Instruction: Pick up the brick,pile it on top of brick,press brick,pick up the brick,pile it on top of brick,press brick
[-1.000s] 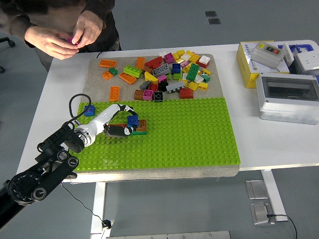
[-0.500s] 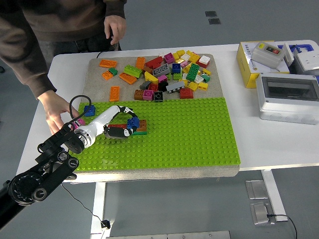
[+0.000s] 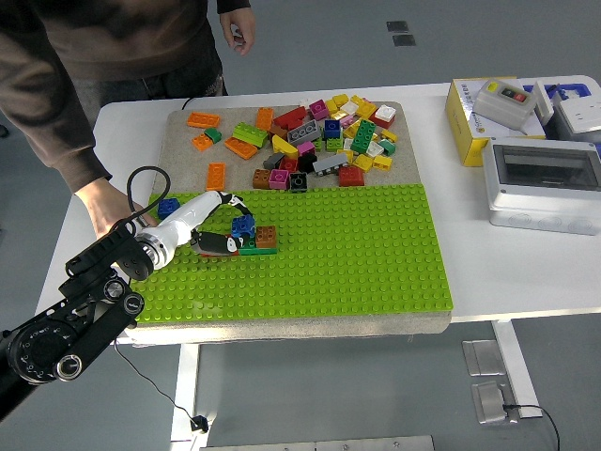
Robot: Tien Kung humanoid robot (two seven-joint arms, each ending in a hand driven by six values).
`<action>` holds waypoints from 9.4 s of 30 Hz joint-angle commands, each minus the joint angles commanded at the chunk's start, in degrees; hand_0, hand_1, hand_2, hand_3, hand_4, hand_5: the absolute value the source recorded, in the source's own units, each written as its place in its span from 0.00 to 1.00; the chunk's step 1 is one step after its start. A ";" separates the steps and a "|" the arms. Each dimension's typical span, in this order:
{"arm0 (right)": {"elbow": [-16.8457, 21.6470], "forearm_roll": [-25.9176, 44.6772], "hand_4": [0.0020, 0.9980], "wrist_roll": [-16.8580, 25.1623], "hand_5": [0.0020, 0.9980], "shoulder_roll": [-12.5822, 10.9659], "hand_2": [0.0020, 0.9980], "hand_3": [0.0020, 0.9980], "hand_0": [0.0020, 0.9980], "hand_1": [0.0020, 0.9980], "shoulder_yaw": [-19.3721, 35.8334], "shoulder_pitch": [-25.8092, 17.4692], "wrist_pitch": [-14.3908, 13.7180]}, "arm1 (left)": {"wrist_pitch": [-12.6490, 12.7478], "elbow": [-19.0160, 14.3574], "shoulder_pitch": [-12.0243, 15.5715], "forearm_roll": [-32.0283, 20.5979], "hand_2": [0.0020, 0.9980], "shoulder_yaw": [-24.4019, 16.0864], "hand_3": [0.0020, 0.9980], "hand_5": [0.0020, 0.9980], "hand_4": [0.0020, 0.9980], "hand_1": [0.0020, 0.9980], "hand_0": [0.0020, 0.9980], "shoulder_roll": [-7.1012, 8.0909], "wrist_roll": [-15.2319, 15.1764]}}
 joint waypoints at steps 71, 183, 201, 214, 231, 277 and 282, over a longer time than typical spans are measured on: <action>0.00 -0.43 0.66 0.00 1.00 0.22 0.65 0.84 0.73 0.66 -0.05 0.23 -0.01 | 1.59 0.97 -0.75 -4.17 0.88 2.81 0.57 0.17 0.68 0.94 1.00 -1.28 -1.85; 0.00 -0.75 0.65 0.05 1.00 0.63 0.65 0.84 0.73 0.66 -0.07 0.44 -0.07 | 3.04 7.20 -1.58 -8.40 0.90 4.43 0.62 0.18 0.59 0.93 1.00 -1.55 -4.55; 0.00 -1.16 0.65 -0.12 1.00 0.65 0.65 0.84 0.73 0.66 0.30 0.35 -0.01 | 3.04 7.17 -1.50 -7.88 0.91 4.39 0.68 0.17 0.61 0.94 1.00 -1.58 -4.48; 0.00 -1.65 0.65 -0.26 1.00 0.64 0.65 0.84 0.73 0.66 0.80 0.30 0.06 | 3.09 7.08 -1.50 -7.74 0.92 4.43 0.71 0.18 0.65 0.94 1.00 -1.55 -4.53; 0.00 -1.67 0.65 -0.22 1.00 0.65 0.65 0.84 0.73 0.66 0.87 0.41 0.04 | 2.70 7.07 -1.67 -7.50 0.92 4.52 0.71 0.18 0.65 0.94 1.00 -1.59 -4.22; 0.00 -2.03 0.65 -0.11 1.00 0.26 0.65 0.84 0.73 0.66 1.91 0.16 -0.10 | -0.43 -0.71 -0.93 -4.45 0.93 1.35 0.72 0.23 0.71 0.96 1.00 1.21 -0.82; 0.00 -1.90 0.65 0.01 1.00 0.18 0.65 0.84 0.73 0.66 1.95 0.00 -0.15 | -0.73 -4.38 0.47 -2.90 0.94 -0.56 0.72 0.28 0.73 0.96 1.00 2.88 0.41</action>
